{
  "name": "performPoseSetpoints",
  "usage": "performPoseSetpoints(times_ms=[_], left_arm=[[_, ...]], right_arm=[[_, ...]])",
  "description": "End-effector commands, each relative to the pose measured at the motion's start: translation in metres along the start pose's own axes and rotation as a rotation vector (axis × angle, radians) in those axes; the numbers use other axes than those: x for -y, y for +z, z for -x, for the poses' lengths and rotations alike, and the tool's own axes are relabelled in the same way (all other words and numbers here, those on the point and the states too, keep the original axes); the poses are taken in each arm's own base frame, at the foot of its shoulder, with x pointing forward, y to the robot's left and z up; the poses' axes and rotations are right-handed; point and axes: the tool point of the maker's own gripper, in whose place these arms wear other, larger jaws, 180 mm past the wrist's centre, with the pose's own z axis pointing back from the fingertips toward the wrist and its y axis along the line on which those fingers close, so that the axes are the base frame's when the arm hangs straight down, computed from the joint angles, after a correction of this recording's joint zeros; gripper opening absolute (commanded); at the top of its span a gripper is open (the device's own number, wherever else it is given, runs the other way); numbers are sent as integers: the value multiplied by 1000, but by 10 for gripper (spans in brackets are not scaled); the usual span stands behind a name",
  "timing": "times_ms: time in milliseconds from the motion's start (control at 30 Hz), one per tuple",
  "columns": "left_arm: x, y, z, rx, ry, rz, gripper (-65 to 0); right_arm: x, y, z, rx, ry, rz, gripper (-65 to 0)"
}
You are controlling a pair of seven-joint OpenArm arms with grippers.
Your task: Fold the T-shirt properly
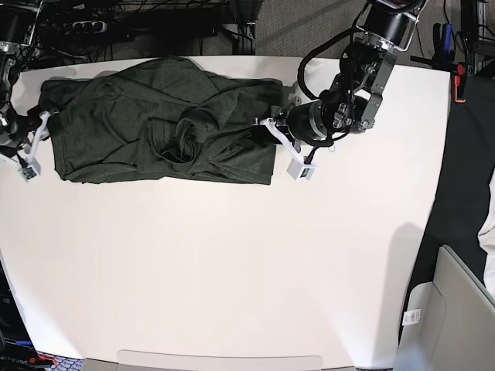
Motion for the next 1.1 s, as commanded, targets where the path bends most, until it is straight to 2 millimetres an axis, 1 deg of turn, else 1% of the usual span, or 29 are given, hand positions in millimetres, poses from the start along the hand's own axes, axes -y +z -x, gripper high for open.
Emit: performPoseSetpoints(times_ms=[0, 100, 267, 367, 567, 667, 733, 867, 967, 1067], left_arm=[[-8, 4, -5, 6, -13, -34, -616], [-14, 7, -6, 5, -17, -47, -616], [-14, 7, -6, 5, -18, -49, -616], [-13, 6, -6, 5, -17, -46, -616], [-11, 6, -6, 6, -15, -42, -616], [-11, 6, -6, 6, -15, -42, -616], [-11, 6, -6, 6, -15, -42, -616], [-11, 5, -6, 6, -14, -40, -616], [-11, 5, -6, 6, -14, -40, -616], [-10, 5, -6, 6, -14, -39, -616]], right_arm=[[8, 4, -6, 19, -5, 14, -356], [-1, -2, -9, 43, -47, -51, -354], [-8, -14, 5, 24, -121, -121, -354], [-13, -19, 9, 14, -137, -138, -354], [-20, -22, 11, 8, -140, -153, -354], [-25, -21, 16, -22, -148, -180, -354], [-32, -20, 14, -13, -165, -222, -354], [-40, -18, 11, -2, -180, -263, -354], [-52, -21, 10, -6, -189, -298, -354], [-55, -21, 10, -8, -190, -308, -354]])
